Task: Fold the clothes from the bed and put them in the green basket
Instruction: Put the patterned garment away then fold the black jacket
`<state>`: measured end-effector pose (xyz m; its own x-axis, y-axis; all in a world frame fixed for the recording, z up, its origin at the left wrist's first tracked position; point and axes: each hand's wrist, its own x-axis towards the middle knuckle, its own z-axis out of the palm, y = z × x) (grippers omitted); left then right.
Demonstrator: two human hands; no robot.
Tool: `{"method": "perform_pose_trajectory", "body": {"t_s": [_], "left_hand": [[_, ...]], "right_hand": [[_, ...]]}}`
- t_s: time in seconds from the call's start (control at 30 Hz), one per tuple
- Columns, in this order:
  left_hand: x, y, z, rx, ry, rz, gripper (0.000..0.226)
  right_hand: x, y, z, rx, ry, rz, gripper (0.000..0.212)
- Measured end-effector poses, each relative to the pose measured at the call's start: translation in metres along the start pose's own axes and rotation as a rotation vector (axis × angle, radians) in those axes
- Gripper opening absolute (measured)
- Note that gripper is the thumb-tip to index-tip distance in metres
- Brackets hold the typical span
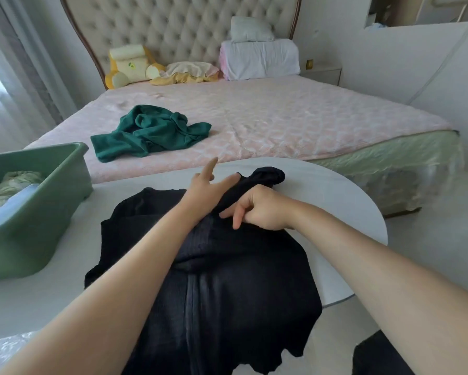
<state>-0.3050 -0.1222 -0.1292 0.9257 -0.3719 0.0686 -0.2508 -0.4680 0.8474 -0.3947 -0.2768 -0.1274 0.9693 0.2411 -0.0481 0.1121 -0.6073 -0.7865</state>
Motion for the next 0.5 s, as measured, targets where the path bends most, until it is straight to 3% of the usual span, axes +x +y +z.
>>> {"method": "perform_pose_trajectory", "body": {"t_s": [0.07, 0.17, 0.23, 0.3, 0.4, 0.5], "left_hand": [[-0.002, -0.019, -0.006, 0.21, -0.114, 0.015, 0.078], [-0.003, -0.035, -0.008, 0.435, -0.183, 0.095, 0.06], [-0.004, -0.035, -0.007, 0.57, -0.091, 0.171, 0.048], [-0.004, -0.028, -0.006, 0.696, 0.047, 0.236, 0.04], [-0.002, -0.023, -0.01, 0.714, 0.128, 0.233, 0.025], [0.003, -0.021, -0.018, 0.498, 0.134, 0.153, 0.015]], "right_hand": [[0.006, 0.003, 0.006, 0.057, 0.087, 0.037, 0.052], [0.015, 0.01, 0.001, -0.052, 0.372, 0.076, 0.045], [0.018, 0.019, -0.006, -0.25, 0.469, 0.077, 0.037], [0.021, 0.03, -0.011, -0.442, 0.43, 0.117, 0.042], [0.029, 0.039, -0.011, -0.585, 0.343, 0.182, 0.06], [0.039, 0.039, -0.011, -0.682, 0.404, 0.201, 0.053]]}}
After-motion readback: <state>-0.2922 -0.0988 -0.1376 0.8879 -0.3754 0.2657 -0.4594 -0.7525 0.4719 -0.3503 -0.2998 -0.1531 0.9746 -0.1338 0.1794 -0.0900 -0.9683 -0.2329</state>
